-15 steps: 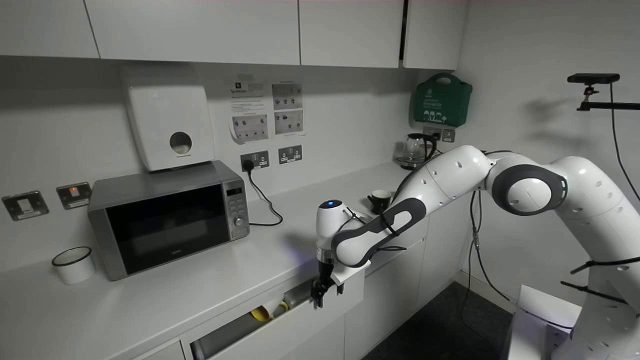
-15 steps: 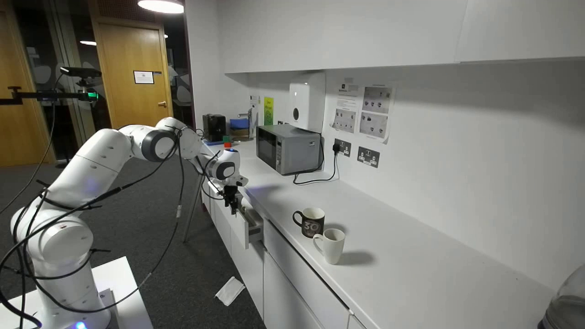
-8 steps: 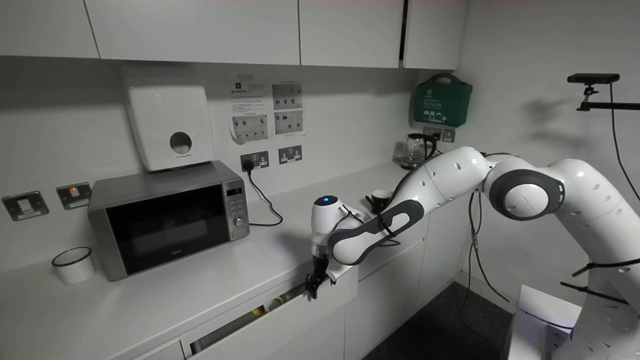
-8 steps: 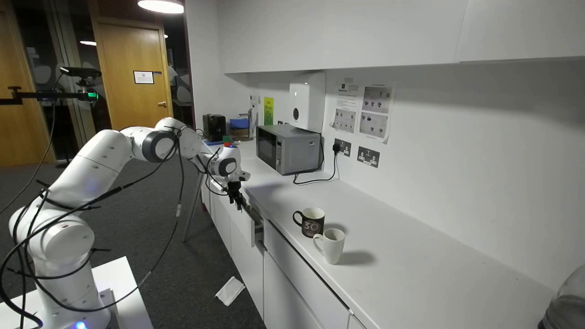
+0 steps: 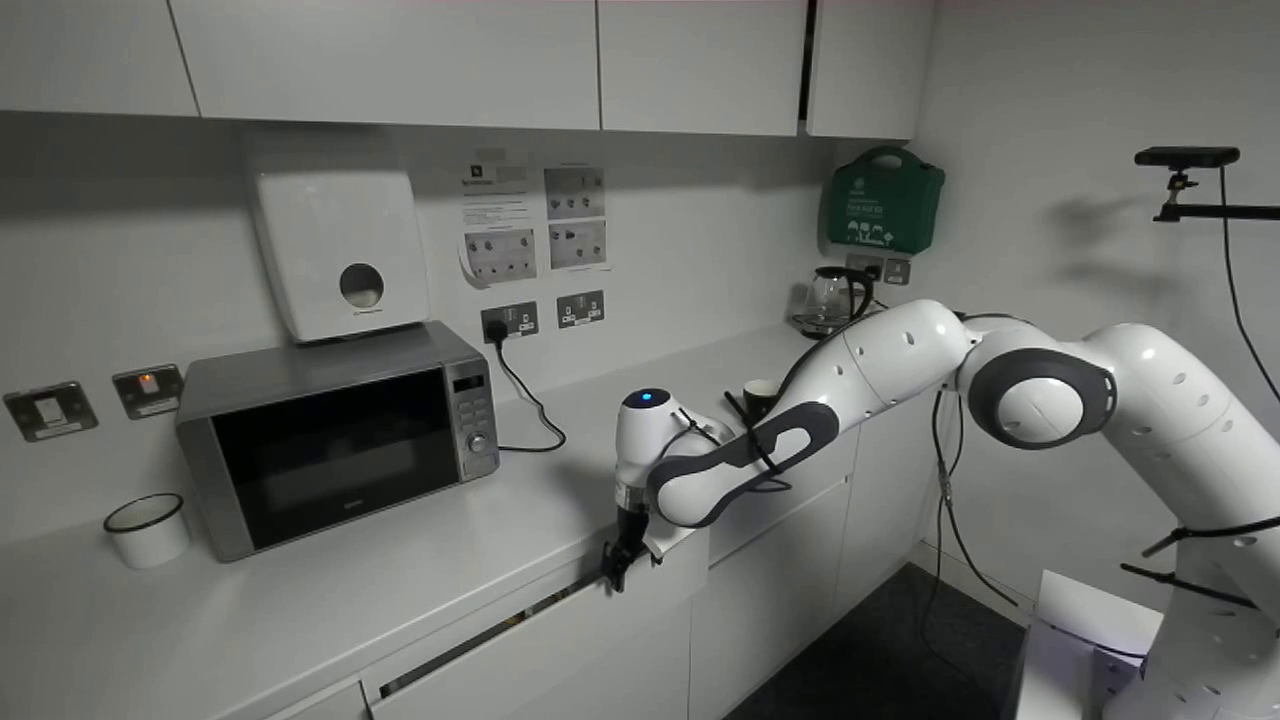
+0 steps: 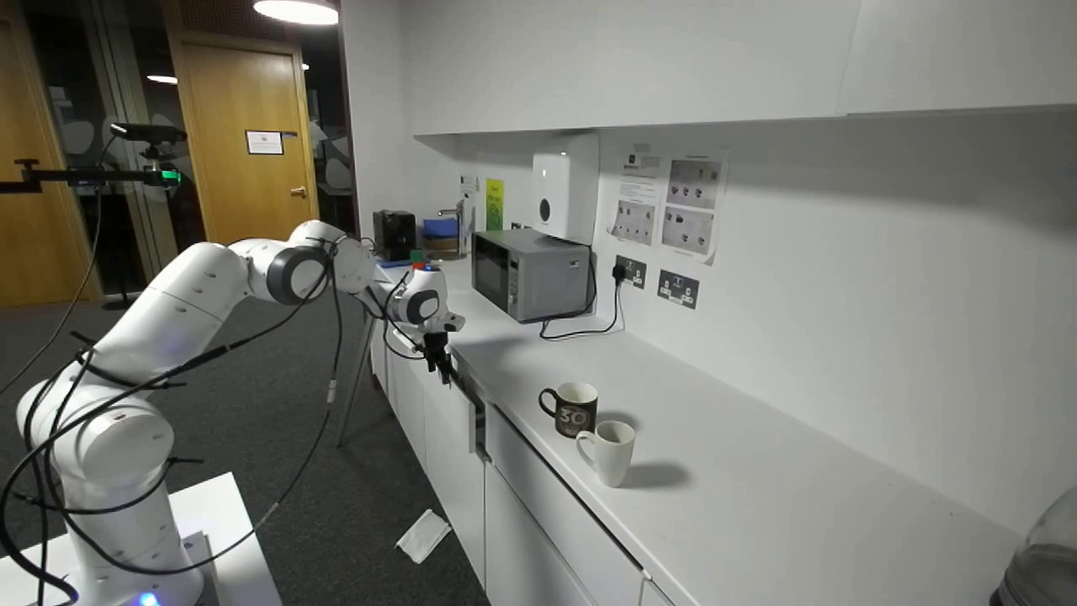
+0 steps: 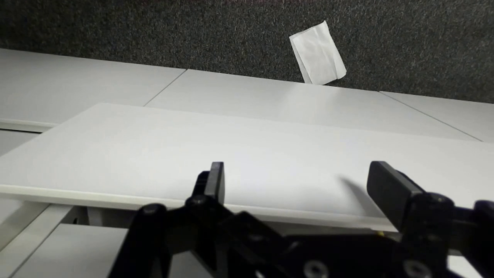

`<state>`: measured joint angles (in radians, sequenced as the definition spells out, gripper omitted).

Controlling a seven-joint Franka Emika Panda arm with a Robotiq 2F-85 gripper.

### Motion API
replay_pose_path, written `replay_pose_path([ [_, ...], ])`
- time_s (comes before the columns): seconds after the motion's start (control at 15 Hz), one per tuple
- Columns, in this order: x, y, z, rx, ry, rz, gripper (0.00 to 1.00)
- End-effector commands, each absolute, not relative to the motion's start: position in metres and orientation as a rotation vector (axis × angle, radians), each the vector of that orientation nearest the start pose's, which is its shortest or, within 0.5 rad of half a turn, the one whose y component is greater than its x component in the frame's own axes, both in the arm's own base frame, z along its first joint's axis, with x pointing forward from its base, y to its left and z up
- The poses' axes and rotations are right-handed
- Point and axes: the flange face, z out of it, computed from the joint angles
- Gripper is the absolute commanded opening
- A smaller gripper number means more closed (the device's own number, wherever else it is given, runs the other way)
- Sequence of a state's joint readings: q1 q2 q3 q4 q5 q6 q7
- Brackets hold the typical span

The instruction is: Push the open drawer backwards

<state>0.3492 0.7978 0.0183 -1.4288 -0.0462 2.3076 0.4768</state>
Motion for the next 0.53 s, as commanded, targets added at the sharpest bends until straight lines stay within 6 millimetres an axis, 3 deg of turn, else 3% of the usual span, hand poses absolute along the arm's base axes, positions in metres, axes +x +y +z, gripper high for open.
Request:
replay_pose_path([
  [0.0,0.686,0.259,0.226,-3.138,0.100,-0.115,1.00],
  [0.47,0.681,0.270,0.198,-3.157,0.080,-0.053,1.00],
])
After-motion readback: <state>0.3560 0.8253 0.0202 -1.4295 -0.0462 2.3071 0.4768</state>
